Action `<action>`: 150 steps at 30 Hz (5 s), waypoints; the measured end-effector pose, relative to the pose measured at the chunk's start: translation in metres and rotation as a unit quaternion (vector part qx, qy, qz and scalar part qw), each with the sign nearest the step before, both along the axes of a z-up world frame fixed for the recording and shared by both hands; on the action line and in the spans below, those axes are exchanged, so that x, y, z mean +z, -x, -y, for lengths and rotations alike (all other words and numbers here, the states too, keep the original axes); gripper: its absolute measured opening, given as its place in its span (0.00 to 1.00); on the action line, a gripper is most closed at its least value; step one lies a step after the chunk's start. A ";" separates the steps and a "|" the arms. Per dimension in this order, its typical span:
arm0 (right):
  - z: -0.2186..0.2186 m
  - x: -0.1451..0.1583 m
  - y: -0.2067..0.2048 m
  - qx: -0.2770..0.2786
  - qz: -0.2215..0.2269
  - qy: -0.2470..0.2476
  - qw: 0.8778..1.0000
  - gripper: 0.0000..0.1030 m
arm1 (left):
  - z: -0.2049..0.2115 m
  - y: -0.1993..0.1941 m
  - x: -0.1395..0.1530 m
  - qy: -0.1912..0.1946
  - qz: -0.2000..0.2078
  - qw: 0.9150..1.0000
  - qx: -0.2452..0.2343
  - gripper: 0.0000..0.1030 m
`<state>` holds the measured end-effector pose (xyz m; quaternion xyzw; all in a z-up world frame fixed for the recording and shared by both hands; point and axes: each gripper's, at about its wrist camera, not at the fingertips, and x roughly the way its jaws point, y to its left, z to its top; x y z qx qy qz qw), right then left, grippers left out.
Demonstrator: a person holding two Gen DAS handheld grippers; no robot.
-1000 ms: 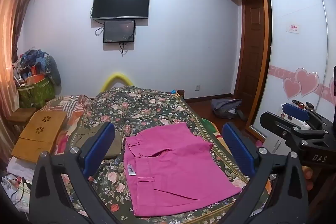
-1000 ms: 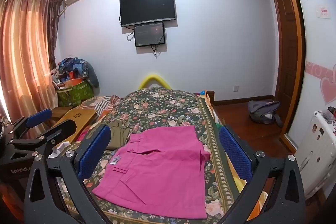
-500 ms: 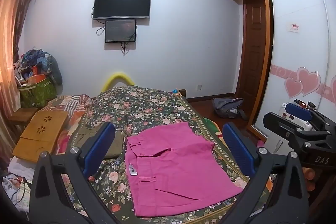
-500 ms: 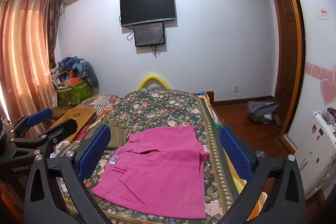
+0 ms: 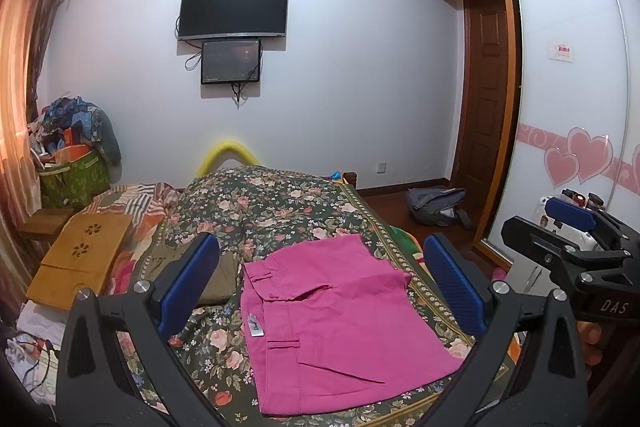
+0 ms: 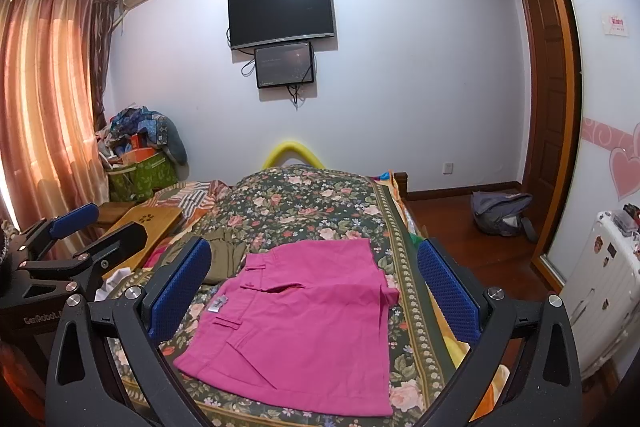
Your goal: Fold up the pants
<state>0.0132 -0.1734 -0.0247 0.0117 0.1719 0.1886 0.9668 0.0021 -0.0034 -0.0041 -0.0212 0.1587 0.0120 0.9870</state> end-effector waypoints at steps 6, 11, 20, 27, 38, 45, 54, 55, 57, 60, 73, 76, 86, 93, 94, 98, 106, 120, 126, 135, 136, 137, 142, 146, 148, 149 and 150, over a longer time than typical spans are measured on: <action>-0.003 -0.002 0.001 0.000 0.000 0.000 1.000 1.00 | 0.002 0.001 0.000 -0.004 0.002 1.000 -0.001 1.00; -0.003 -0.002 0.001 0.000 0.000 0.001 1.000 1.00 | 0.003 0.002 0.000 -0.004 0.003 1.000 -0.003 1.00; -0.003 -0.001 0.001 0.000 0.000 0.001 1.000 1.00 | 0.003 0.003 0.002 -0.008 0.004 1.000 -0.003 1.00; -0.004 -0.004 0.001 0.000 0.000 0.001 1.000 1.00 | 0.004 0.003 0.003 -0.008 0.005 1.000 -0.002 1.00; -0.003 -0.003 0.001 0.000 0.000 0.001 1.000 1.00 | 0.004 0.003 0.004 -0.008 0.005 1.000 -0.003 1.00; -0.003 -0.002 0.001 0.000 0.000 0.000 1.000 1.00 | 0.004 0.003 0.005 -0.007 0.004 1.000 -0.003 1.00; -0.004 -0.001 0.001 0.000 -0.002 0.001 1.000 1.00 | 0.004 -0.001 0.006 -0.005 0.003 1.000 -0.004 1.00; -0.004 -0.002 0.002 -0.001 -0.003 0.001 1.000 1.00 | 0.004 -0.002 0.006 -0.005 0.002 1.000 -0.004 1.00; -0.003 -0.004 0.000 -0.002 -0.004 0.001 1.000 1.00 | 0.004 -0.005 0.005 -0.007 0.000 1.000 -0.002 1.00; -0.002 -0.007 -0.005 -0.006 -0.010 0.003 1.000 1.00 | 0.002 -0.013 0.001 -0.007 -0.009 1.000 -0.004 1.00; 0.006 -0.074 -0.084 -0.040 -0.090 0.073 0.992 1.00 | -0.039 -0.101 -0.073 -0.010 -0.101 0.995 0.020 1.00; 0.010 -0.102 -0.105 -0.034 -0.135 0.084 0.987 1.00 | -0.058 -0.128 -0.103 0.007 -0.140 0.990 0.016 1.00; 0.024 -0.156 -0.158 -0.019 -0.227 0.098 0.969 0.98 | -0.104 -0.199 -0.183 0.045 -0.251 0.967 0.014 0.85; 0.019 -0.180 -0.189 0.015 -0.274 0.097 0.957 0.92 | -0.100 -0.221 -0.213 0.060 -0.294 0.954 -0.016 0.80; 0.019 -0.182 -0.192 0.018 -0.275 0.098 0.956 0.91 | -0.098 -0.223 -0.215 0.062 -0.299 0.952 -0.021 0.79; 0.016 -0.194 -0.207 0.029 -0.289 0.104 0.951 0.78 | -0.091 -0.231 -0.227 0.050 -0.320 0.946 -0.030 0.68; 0.018 -0.215 -0.225 0.045 -0.333 0.066 0.939 0.54 | -0.103 -0.233 -0.243 0.084 -0.339 0.936 -0.031 0.59; 0.016 -0.210 -0.224 0.078 -0.332 0.028 0.940 0.08 | -0.106 -0.223 -0.234 0.079 -0.354 0.932 -0.022 0.21; 0.021 -0.193 -0.212 0.093 -0.313 0.017 0.945 0.08 | -0.101 -0.217 -0.229 0.074 -0.363 0.928 -0.033 0.10; 0.018 -0.186 -0.201 0.098 -0.303 0.028 0.947 0.08 | -0.095 -0.232 -0.238 0.095 -0.387 0.916 -0.053 0.34; 0.018 -0.187 -0.202 0.096 -0.306 0.027 0.947 0.08 | -0.093 -0.233 -0.238 0.087 -0.387 0.916 -0.053 0.34; 0.018 -0.189 -0.203 0.093 -0.309 0.025 0.946 0.08 | -0.090 -0.234 -0.238 0.078 -0.387 0.918 -0.050 0.32; 0.020 -0.186 -0.199 0.089 -0.302 0.017 0.949 0.07 | -0.091 -0.228 -0.232 0.077 -0.384 0.919 -0.049 0.09; 0.022 -0.179 -0.196 0.082 -0.289 0.020 0.953 0.07 | -0.089 -0.215 -0.218 0.065 -0.363 0.928 -0.056 0.09; 0.026 -0.177 -0.196 0.080 -0.287 0.017 0.954 0.07 | -0.090 -0.210 -0.213 0.062 -0.359 0.929 -0.056 0.09; 0.027 -0.177 -0.196 0.080 -0.288 0.016 0.954 0.07 | -0.091 -0.209 -0.212 0.061 -0.359 0.930 -0.054 0.09; 0.028 -0.178 -0.196 0.079 -0.289 0.016 0.954 0.07 | -0.092 -0.207 -0.212 0.061 -0.361 0.929 -0.052 0.09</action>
